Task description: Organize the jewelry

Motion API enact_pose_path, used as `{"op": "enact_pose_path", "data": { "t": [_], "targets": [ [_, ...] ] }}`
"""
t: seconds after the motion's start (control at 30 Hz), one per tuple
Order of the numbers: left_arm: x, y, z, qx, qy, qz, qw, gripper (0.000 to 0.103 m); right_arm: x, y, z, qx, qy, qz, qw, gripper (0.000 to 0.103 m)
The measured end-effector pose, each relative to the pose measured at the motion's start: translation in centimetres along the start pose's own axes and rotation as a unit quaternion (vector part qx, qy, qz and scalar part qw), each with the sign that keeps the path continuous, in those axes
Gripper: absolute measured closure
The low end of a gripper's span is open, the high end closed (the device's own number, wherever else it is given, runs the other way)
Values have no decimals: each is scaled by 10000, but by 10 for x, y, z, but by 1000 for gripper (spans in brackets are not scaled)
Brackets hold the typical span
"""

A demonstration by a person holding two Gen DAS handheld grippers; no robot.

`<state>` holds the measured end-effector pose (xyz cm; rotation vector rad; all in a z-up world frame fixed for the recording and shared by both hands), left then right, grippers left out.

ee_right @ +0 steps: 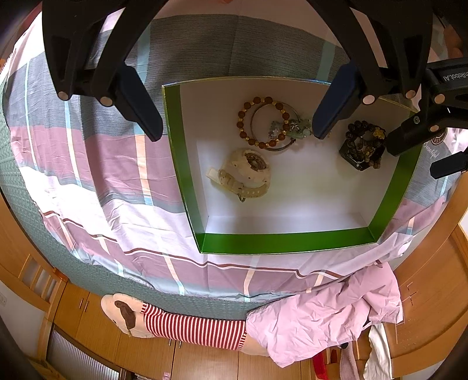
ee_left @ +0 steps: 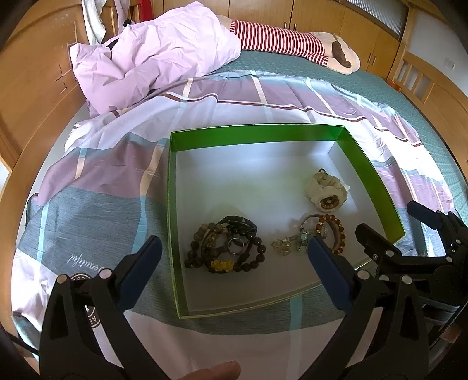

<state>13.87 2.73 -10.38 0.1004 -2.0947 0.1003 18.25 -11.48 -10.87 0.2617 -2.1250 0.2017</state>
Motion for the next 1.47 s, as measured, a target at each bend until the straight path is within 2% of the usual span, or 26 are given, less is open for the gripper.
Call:
{"op": "enact_pose_path", "data": {
  "t": [0.57,0.8,1.33,1.47],
  "targets": [
    [0,1,3,48,12,15,10000,4,-1,2,-1,23,-24,37,10000,3],
    [-3,0,6,221,157,169,9995,4,0,3,-3,44,-46,67,10000,3],
    [-5,-2,9,272,201,228,9992,4,-1,2,-2,35,-26,61,10000,3],
    [-3,-4,9,150,153,68,9997,4,2,-1,-1,-6,-59,42,10000,3]
  ]
}}
Point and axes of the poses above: each gripper's, at about its wrist camera, not at the fingertips, and x roughly against the way its jaws point, y to its left, z to its underside, the point moved 10 cm from there along -x, roughly the way its jaws point, and after that the axes turned 4 degrees about y, right-handed, at the moved point
